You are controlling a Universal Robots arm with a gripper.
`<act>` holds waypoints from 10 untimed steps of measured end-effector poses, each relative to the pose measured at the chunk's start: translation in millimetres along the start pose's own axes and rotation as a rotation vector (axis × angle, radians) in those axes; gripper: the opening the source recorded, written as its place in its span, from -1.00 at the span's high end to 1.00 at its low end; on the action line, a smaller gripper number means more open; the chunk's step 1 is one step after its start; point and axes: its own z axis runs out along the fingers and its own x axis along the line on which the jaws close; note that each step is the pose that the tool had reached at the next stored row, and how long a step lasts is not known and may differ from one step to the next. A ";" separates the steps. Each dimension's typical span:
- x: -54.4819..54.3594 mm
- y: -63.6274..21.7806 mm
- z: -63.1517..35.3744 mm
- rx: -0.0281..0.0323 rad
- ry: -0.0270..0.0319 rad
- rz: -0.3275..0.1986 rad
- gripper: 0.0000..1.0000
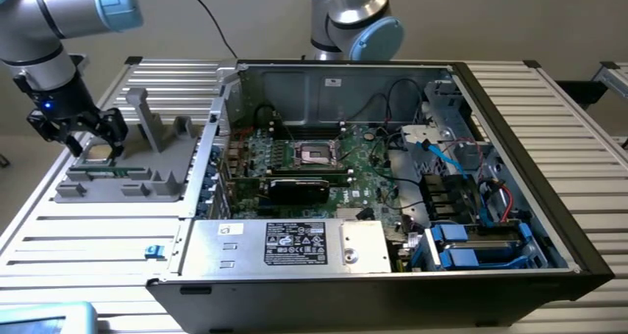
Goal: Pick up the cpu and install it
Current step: 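Pick up the cpu and move it towards the insertion slot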
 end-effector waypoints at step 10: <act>0.0 0.1 0.5 -0.0003 0.0021 0.000 -0.31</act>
